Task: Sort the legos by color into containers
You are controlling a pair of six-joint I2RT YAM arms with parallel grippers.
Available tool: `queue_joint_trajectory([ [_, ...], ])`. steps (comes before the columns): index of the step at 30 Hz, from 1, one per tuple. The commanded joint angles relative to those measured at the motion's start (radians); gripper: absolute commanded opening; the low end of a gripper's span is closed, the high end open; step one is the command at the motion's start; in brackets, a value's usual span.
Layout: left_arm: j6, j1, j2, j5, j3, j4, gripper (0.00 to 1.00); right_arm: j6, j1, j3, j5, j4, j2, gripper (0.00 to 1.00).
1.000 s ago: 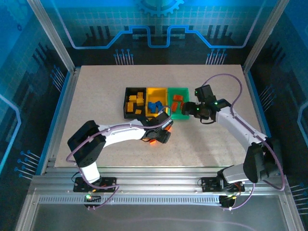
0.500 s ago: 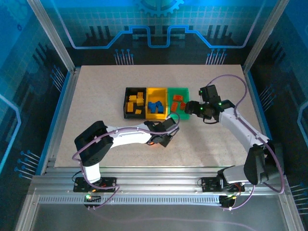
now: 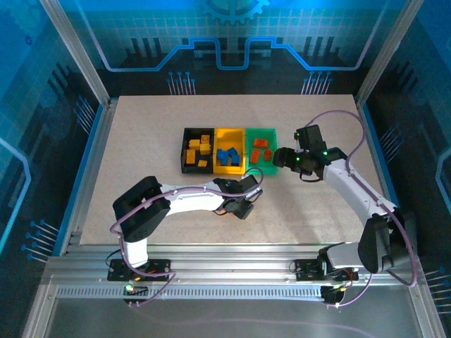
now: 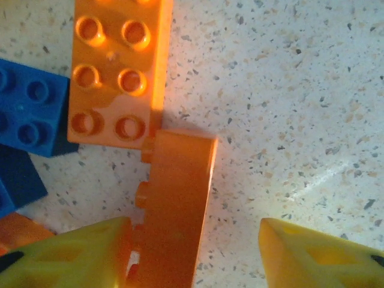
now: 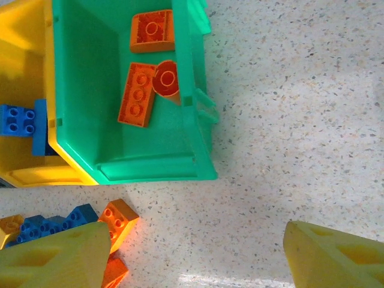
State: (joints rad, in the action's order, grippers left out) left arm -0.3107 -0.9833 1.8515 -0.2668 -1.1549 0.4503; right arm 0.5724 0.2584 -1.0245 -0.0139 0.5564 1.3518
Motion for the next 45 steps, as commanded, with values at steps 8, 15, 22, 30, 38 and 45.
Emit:
queue_joint_trajectory([
  [8, -0.058, -0.019, -0.002, -0.017, -0.023, 0.067, 0.58, 0.006, -0.033, 0.028, 0.040, -0.019, -0.026, 0.77],
  [15, -0.064, -0.018, 0.030, -0.087, -0.036, 0.069, 0.32, 0.000, -0.036, 0.030, 0.032, -0.007, -0.044, 0.77],
  [22, -0.088, -0.016, -0.076, -0.087, -0.041, 0.060, 0.14, 0.000, -0.070, 0.046, 0.035, 0.003, -0.082, 0.77],
  [30, -0.174, 0.142, -0.158, 0.066, -0.184, -0.022, 0.12, 0.001, -0.113, 0.102, 0.054, 0.000, -0.138, 0.77],
  [38, -0.180, 0.236, 0.173, 0.067, -0.589, 0.013, 0.10, 0.015, -0.118, 0.126, 0.077, -0.013, -0.143, 0.78],
  [45, -0.205, 0.264, 0.396, 0.047, -0.857, 0.117, 0.10, 0.023, -0.119, 0.139, 0.091, -0.024, -0.154, 0.78],
])
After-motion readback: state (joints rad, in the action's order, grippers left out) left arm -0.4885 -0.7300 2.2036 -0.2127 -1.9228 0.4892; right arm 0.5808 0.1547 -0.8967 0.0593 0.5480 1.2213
